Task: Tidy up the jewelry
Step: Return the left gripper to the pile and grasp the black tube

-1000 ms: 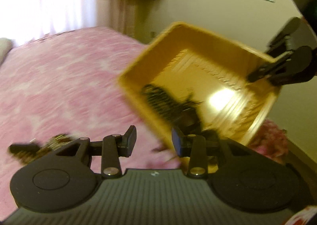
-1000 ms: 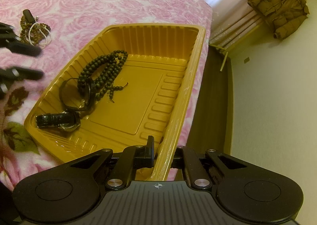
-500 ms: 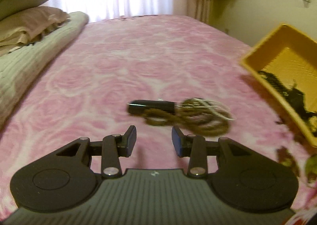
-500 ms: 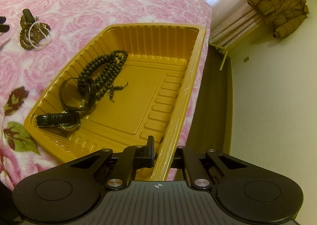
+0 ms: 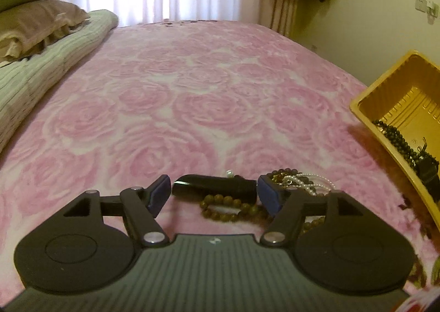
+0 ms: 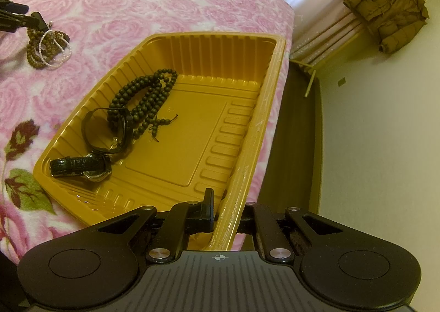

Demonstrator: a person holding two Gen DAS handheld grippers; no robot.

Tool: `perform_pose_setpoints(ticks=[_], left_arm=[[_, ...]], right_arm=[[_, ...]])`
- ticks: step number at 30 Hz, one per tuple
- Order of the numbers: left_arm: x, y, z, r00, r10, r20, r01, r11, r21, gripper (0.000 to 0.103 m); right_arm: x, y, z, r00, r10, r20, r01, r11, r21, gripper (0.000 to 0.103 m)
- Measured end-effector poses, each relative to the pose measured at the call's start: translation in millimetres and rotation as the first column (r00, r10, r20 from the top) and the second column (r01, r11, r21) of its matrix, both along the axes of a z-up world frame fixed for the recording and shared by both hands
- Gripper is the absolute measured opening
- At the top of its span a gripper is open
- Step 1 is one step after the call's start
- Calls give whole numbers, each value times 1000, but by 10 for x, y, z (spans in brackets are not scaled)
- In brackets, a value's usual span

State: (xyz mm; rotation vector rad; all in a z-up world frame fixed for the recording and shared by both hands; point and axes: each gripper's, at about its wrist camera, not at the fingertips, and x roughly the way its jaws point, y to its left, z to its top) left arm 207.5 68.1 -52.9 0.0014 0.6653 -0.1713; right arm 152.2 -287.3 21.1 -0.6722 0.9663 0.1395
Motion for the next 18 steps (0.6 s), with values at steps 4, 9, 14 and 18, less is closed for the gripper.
perform_pose_setpoints(ticks=[4,9,14,18], left_arm=[[102,-51,-84,1000,-15,-19,15,1000,20,72],[152,-7,-134,999,-11,-36,11,1000,2,73],[174,25,-140,999,-19,-40,20,1000,18,63],[197,52,-155,999,-46,-26,47,997,58,76]], right_arm=[[1,-6,-7,1000,-3,-3,3,1000,3,8],[13,-17,-19,1000,-7,-9,7,1000,5,8],[12,-6,-42,1000,-9,-11,9,1000,-6,8],[18,-8,-48,1000,-13,-13,13,1000,-4,8]])
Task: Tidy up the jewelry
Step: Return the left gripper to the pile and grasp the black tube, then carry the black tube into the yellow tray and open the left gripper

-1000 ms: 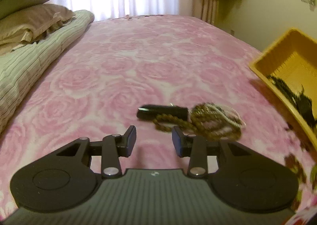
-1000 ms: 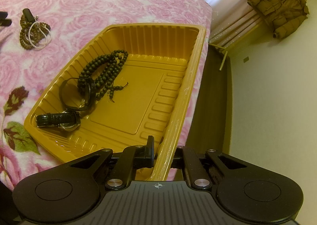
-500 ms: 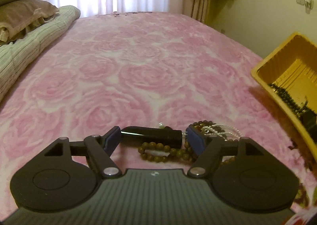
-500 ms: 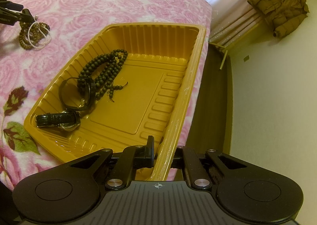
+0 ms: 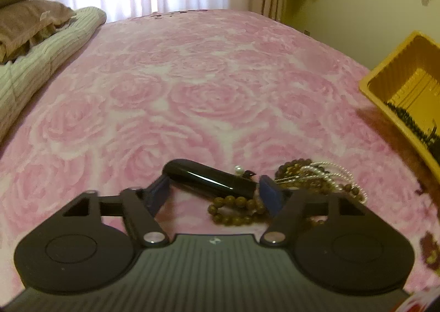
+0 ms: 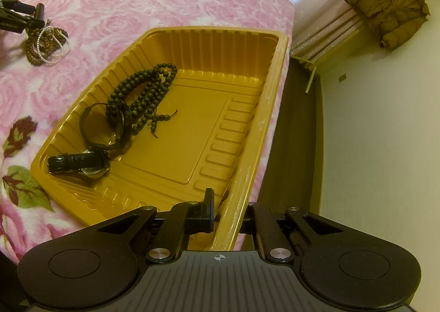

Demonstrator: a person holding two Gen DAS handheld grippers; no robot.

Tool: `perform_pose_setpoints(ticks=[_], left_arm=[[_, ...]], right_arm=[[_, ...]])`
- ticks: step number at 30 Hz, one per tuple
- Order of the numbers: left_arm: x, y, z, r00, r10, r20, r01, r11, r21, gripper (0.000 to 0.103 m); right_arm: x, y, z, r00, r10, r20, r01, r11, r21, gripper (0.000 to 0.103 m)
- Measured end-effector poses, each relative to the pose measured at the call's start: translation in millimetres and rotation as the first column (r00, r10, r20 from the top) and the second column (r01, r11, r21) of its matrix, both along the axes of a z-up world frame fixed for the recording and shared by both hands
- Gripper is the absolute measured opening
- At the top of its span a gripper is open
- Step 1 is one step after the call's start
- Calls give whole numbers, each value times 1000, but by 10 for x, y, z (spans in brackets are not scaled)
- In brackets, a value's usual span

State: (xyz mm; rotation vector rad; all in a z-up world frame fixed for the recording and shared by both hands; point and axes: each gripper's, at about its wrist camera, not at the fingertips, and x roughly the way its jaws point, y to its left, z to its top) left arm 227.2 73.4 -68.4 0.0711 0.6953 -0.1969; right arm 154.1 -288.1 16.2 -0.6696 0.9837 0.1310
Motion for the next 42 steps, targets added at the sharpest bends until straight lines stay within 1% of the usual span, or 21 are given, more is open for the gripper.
perform_pose_setpoints(ticks=[1,3,7,9,10,11,15,19,22,28,33,42], left_arm=[[-2,10,1,1000,-6,12,6,1000,13,79],[2,28,4,999,-30,31,30,999,30,82],[23,15,3,994,-92,52,88,993,76,83],[43,-5,-2,991,-127,38,123,989,80,81],[63,-12,-10,992,-128,20,126,989,82,77],[74,-10,-16,993,-119,11,118,990,83,76],[42,16,6,995,-97,3,97,993,63,76],[-59,107,87,998,-41,45,39,999,33,76],[-145,173,172,997,-4,73,2,1000,25,75],[-330,202,340,996,35,82,-35,999,-8,76],[-504,97,428,996,32,78,-29,999,-40,76],[-732,-237,462,997,-19,69,24,997,-71,75]], right_arm=[[1,2,2,1000,1,1,-1,1000,-1,8],[1,0,0,1000,1,0,-1,1000,-2,8],[18,3,-16,1000,-1,-1,1,1000,-7,8],[19,0,-22,1000,-3,-2,3,1000,-7,8],[20,1,-23,1000,-4,-3,4,1000,-7,8],[16,0,-23,1000,-5,-3,5,1000,-6,8],[21,2,-22,1000,-3,-3,3,1000,-8,8],[20,4,-21,1000,-3,-2,3,1000,-8,8],[17,-3,-21,1000,-3,-2,3,1000,-7,8],[12,7,-17,1000,-3,-2,3,1000,-5,8],[6,9,-18,1000,-4,-3,4,1000,-4,8],[-5,17,-11,1000,0,-1,0,1000,-8,8]])
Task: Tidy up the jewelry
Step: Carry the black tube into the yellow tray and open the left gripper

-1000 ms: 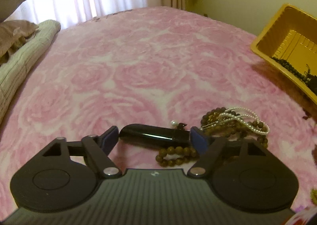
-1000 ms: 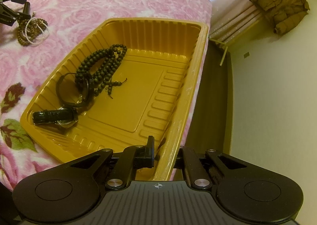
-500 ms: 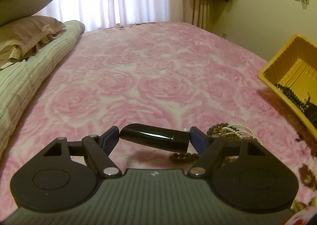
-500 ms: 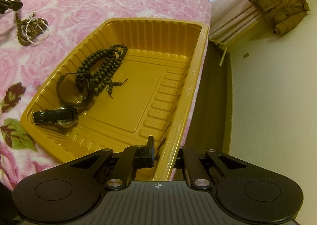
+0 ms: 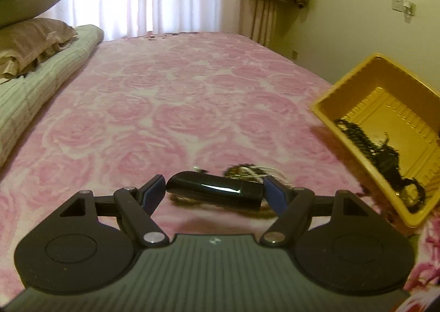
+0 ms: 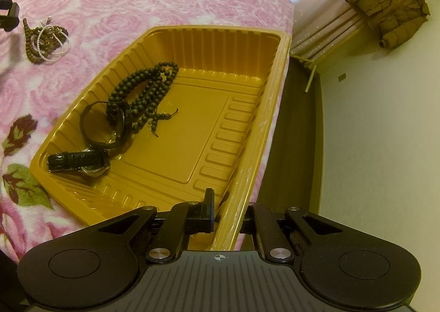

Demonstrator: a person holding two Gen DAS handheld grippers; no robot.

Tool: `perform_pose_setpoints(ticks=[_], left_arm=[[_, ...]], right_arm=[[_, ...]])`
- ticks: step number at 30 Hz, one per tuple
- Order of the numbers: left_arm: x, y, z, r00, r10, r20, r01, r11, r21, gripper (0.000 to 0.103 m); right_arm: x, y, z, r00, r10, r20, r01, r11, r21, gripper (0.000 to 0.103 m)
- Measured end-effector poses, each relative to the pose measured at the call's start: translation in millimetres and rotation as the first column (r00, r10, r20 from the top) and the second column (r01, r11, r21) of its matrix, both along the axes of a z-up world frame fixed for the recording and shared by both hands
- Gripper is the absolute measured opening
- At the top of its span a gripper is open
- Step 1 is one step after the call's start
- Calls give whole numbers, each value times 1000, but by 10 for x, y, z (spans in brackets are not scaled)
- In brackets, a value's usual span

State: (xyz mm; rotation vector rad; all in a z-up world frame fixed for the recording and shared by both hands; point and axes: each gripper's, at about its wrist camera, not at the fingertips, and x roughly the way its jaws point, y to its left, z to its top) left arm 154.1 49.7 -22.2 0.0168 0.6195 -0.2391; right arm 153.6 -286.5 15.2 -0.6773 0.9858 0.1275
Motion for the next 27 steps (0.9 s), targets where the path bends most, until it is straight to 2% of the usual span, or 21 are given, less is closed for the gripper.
perform_pose_setpoints(ticks=[17,27], left_arm=[[-70,-563,-21,991,-131,-9,131,991,0,76],[-94,-909,96,974,-225,5,225,973,-53,76]], right_arm=[[-6,24,20,1000,5,2,-5,1000,-3,8],[-3,25,40,1000,7,3,-7,1000,0,8]])
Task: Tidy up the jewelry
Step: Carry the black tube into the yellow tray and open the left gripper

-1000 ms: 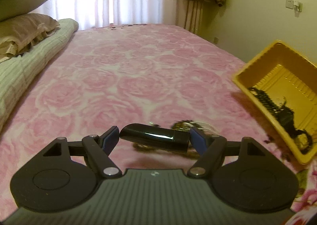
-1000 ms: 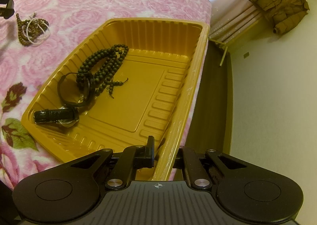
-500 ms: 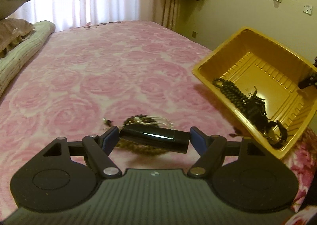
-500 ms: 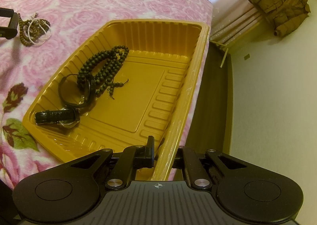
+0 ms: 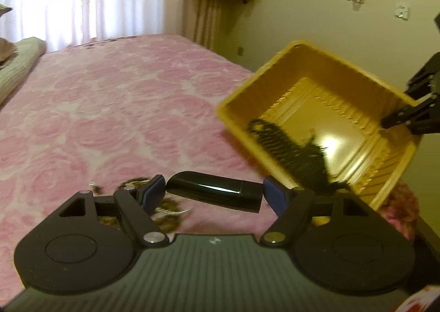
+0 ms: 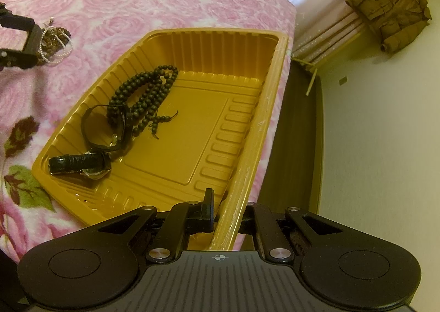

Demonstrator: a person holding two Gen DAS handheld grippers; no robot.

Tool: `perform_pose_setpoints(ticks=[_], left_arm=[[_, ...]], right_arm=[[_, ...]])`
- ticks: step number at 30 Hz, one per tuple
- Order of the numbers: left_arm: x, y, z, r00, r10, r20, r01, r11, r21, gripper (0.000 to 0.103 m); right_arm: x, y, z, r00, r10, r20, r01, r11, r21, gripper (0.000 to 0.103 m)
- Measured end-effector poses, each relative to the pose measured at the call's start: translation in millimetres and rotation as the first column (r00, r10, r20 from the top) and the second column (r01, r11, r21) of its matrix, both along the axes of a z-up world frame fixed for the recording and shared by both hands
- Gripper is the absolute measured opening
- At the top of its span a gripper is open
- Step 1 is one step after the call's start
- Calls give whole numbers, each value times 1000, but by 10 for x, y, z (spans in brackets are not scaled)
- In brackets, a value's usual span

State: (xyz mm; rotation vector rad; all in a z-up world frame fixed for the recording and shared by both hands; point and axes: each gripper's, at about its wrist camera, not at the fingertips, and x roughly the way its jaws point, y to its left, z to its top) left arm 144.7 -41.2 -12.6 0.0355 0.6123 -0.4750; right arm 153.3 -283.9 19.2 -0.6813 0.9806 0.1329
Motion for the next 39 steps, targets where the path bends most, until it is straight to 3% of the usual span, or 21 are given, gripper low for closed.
perform_pose_setpoints(ticks=[9,17,33,35,36,39], left_arm=[[-5,-620,100,989,-142,29,143,989,-37,76],[44,-1040,76,958,-285,42,287,957,-50,76],[79,-1251,22,932,-359,45,361,932,-33,75],[73,-1273,32,926,-376,49,377,925,-39,81],[66,-1279,41,923,-382,51,384,923,-39,89],[32,-1261,75,923,-379,72,382,924,-34,89]], right_arm=[[1,-10,7,1000,0,1,0,1000,4,8],[0,-16,0,1000,1,1,-1,1000,6,8],[10,-40,-9,1000,-1,-1,1,1000,8,8],[9,-40,-8,1000,-2,-1,2,1000,9,8],[7,-38,-9,1000,-2,-1,2,1000,9,8],[7,-40,-7,1000,-1,-2,1,1000,10,8]])
